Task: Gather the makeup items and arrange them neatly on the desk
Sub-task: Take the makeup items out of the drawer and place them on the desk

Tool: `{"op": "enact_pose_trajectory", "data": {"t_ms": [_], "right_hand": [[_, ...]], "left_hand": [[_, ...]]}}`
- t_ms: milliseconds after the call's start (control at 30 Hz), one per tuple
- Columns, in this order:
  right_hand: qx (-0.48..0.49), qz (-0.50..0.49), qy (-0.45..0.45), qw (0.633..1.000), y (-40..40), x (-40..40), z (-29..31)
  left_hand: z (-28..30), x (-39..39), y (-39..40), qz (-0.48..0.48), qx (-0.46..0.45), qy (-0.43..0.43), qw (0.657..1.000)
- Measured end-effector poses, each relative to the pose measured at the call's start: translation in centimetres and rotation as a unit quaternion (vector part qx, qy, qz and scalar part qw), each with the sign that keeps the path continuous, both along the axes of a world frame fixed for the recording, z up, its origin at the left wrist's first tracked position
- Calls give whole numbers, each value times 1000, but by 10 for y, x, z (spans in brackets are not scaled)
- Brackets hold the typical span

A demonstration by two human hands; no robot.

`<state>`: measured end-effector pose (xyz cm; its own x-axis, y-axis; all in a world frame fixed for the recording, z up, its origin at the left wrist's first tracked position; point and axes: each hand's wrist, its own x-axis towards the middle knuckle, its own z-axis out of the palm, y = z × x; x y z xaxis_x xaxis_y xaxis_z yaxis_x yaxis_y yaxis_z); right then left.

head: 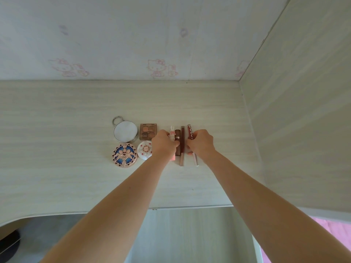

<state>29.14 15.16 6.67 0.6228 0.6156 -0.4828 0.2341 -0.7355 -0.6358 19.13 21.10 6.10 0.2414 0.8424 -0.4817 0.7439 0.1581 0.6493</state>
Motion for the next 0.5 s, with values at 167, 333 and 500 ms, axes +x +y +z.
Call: {"op": "enact_pose_trajectory", "data": {"t_ms": [167, 333, 500], "right_hand": [[-32, 3, -36, 999, 1, 3, -4], [-27, 21, -64, 997, 2, 3, -8], [-23, 29, -85, 996, -2, 3, -10]], "left_hand": [[3, 5, -3, -4, 18, 27, 999], [4, 8, -4, -30, 40, 51, 997], [5, 5, -7, -53, 78, 74, 993]]}}
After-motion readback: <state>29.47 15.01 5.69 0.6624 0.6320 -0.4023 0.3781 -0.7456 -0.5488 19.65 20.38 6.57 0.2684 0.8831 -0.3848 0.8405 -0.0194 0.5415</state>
